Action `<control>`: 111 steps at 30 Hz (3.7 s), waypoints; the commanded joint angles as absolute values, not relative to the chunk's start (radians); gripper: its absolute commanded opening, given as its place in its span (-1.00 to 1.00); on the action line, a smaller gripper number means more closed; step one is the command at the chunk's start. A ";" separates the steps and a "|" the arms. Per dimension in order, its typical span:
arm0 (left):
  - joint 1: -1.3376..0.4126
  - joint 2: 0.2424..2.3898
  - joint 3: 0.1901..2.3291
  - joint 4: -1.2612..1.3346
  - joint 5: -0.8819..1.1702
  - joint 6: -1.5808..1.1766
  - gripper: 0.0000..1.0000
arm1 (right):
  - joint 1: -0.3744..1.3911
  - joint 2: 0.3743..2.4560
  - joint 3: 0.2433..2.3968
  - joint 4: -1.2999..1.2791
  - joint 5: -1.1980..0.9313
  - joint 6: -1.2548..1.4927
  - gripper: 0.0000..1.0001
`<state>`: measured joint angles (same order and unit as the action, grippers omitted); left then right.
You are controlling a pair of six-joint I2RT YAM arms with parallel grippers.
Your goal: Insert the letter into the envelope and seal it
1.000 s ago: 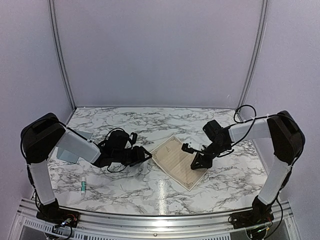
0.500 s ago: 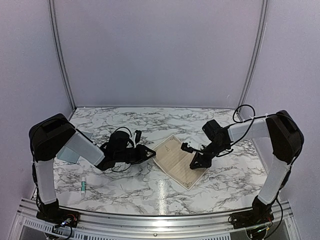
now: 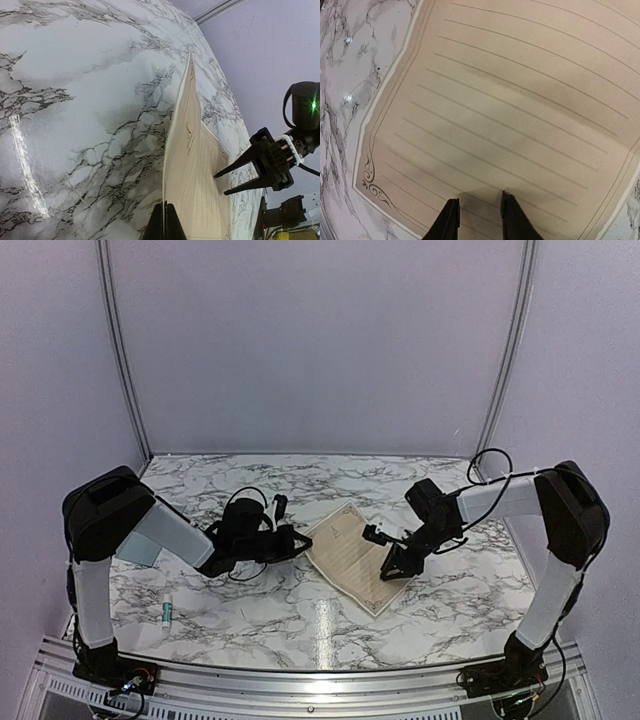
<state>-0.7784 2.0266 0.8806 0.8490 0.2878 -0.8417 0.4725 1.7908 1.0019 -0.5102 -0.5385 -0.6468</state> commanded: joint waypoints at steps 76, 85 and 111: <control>-0.992 1.550 0.999 0.208 0.061 0.212 -0.98 | 0.680 1.592 1.432 -0.827 -0.374 -0.887 -0.62; -0.986 1.543 0.974 0.249 -0.054 0.148 -0.40 | 0.680 1.606 1.459 -0.848 -0.393 -0.891 -1.00; -0.909 1.370 0.541 0.610 -0.208 -0.330 0.98 | 0.662 1.569 1.551 -0.862 -0.405 -0.825 -1.00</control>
<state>-0.9192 1.4094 0.5575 0.5407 -0.1677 -0.3153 0.6708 1.6035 1.5085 -0.8482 -0.3988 -0.8516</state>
